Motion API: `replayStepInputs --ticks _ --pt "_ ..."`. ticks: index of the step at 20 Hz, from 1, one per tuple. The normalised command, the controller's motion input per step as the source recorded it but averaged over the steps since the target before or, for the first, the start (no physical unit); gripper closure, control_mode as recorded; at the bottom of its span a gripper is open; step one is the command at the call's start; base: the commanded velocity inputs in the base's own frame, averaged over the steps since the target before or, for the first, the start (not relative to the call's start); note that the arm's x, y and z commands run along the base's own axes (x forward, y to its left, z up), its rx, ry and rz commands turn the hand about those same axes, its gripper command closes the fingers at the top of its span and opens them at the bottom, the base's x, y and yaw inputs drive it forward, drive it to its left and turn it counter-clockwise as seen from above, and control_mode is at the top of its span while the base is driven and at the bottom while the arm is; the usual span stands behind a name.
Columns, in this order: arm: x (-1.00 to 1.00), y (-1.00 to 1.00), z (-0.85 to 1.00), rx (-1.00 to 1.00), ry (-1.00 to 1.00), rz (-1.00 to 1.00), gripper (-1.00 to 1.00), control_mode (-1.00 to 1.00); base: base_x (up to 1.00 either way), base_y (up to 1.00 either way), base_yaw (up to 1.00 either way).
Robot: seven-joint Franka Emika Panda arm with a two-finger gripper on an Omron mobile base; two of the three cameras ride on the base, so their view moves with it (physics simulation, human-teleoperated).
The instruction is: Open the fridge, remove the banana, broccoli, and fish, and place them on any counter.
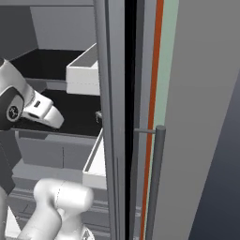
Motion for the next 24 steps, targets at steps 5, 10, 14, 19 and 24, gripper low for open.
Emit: replayStepInputs --ticks 5,10,14,19,24 --pt "-0.47 0.00 1.00 -0.29 -0.34 0.06 -1.00 -1.00 0.00 0.00 0.00" --pt "0.04 -0.02 1.00 -0.30 -0.16 0.08 -1.00 -1.00 0.00 0.00 0.00" --pt "0.43 -0.29 0.81 -0.19 0.00 0.05 -1.00 -1.00 0.00 0.00 0.00" --pt "0.84 -0.67 0.12 -0.03 0.00 0.01 -1.00 -1.00 0.00 0.00 0.00" --pt "0.91 -0.54 -0.44 0.03 0.00 0.00 -1.00 -1.00 0.00 0.00 0.00"
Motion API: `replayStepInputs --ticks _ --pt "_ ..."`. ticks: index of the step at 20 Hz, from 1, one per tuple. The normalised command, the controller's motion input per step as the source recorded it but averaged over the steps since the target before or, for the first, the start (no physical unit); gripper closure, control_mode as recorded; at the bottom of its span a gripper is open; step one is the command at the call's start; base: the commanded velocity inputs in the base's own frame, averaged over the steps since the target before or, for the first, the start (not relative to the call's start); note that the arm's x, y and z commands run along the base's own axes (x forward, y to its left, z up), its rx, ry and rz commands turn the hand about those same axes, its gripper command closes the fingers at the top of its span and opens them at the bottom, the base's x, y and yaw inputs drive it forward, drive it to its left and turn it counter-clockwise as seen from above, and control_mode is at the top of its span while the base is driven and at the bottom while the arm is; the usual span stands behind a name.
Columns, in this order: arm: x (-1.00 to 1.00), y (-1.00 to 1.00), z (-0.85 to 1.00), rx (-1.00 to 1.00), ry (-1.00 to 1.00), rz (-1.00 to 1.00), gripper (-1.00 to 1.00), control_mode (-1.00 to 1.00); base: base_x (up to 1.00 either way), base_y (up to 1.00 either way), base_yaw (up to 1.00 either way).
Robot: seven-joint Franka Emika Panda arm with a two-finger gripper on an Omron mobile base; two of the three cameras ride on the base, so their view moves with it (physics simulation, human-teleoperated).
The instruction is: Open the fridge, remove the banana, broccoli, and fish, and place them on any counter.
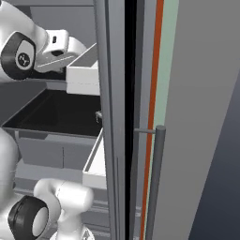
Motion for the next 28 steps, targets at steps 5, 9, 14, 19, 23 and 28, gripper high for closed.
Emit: replayStepInputs --ticks 5,9,14,19,23,28 --pt "0.88 -0.11 -0.51 0.01 0.00 -0.02 -1.00 -1.00 0.00 0.00 0.00" --pt "0.93 0.09 -0.10 0.00 0.00 -0.05 -1.00 -1.00 0.00 0.00 0.00" --pt "0.86 0.01 0.00 0.00 0.00 -0.06 -1.00 -1.00 0.00 0.00 0.00" --pt "0.58 -0.03 0.00 0.05 0.01 -0.04 -1.00 -1.00 0.00 0.00 0.00" --pt "0.25 -0.05 -0.12 0.15 0.04 -0.01 -1.00 -1.00 0.00 0.00 0.00" --pt "0.05 -0.09 -0.18 0.17 0.01 -0.01 -1.00 -1.00 0.00 0.00 0.00"
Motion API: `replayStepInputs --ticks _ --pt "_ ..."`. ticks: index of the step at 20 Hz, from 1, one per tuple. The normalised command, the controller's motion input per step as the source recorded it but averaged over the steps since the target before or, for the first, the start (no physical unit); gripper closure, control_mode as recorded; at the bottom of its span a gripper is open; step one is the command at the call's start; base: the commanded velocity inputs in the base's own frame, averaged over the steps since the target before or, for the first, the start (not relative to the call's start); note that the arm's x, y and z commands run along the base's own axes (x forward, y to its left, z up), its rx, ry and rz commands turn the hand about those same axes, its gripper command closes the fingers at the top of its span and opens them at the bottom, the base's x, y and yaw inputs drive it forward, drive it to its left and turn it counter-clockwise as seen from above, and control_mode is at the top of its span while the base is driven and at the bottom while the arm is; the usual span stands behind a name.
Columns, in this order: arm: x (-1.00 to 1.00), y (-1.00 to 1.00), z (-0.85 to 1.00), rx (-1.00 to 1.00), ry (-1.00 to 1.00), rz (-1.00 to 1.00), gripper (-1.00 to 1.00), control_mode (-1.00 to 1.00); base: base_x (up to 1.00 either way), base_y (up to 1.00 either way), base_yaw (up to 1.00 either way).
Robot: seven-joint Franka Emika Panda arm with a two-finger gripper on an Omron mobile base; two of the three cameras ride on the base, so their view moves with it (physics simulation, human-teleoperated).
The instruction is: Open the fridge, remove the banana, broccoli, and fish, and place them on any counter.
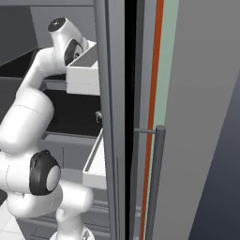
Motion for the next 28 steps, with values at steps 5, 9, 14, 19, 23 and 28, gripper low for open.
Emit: replayStepInputs --ticks 5,9,14,19,23,28 --pt "0.27 -0.05 -0.26 0.08 0.00 -0.01 -1.00 -1.00 0.00 0.00 0.00" --pt "0.56 0.00 -0.12 0.00 0.00 0.00 -1.00 -1.00 0.00 0.00 0.00" --pt "0.62 0.00 -0.01 -0.01 0.00 0.00 -1.00 -1.00 0.00 0.00 0.00" --pt "0.34 0.00 0.00 -0.01 0.00 0.00 -1.00 -1.00 0.00 0.00 0.00" --pt "0.00 0.07 -0.16 0.00 0.00 0.00 1.00 -1.00 0.00 0.00 0.00" --pt "-0.38 0.09 -0.36 0.00 0.00 0.00 1.00 -1.00 0.00 0.00 0.00"
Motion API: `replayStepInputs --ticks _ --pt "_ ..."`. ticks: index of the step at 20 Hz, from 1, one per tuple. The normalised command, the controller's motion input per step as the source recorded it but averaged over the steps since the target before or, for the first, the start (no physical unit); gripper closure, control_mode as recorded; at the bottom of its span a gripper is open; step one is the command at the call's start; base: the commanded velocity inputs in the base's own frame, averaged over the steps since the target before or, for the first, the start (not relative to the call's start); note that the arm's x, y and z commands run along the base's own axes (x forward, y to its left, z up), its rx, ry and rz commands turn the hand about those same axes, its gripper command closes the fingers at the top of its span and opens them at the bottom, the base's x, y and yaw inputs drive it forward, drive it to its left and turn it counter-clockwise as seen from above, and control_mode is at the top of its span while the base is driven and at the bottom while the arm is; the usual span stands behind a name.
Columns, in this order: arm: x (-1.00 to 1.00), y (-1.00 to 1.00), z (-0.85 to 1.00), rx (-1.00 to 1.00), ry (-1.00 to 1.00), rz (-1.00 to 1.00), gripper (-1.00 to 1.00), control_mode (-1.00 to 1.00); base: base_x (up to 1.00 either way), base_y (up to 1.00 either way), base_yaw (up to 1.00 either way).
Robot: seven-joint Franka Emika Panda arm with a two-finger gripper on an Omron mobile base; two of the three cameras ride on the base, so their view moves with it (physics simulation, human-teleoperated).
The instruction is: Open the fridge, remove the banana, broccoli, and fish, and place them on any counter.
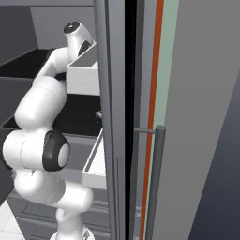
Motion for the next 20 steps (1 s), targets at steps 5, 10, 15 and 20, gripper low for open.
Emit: replayStepInputs --ticks 5,10,15,20 --pt "-0.82 0.43 -0.15 0.01 -0.10 0.00 1.00 -1.00 0.00 0.00 0.00" --pt "-1.00 0.72 0.00 0.00 -0.27 0.00 1.00 -1.00 0.00 0.00 0.00" --pt "-1.00 0.54 0.00 0.01 -0.11 0.00 1.00 -1.00 0.00 0.00 0.00" --pt "-1.00 0.04 0.00 0.11 0.01 0.00 1.00 -1.00 0.00 0.00 0.00"
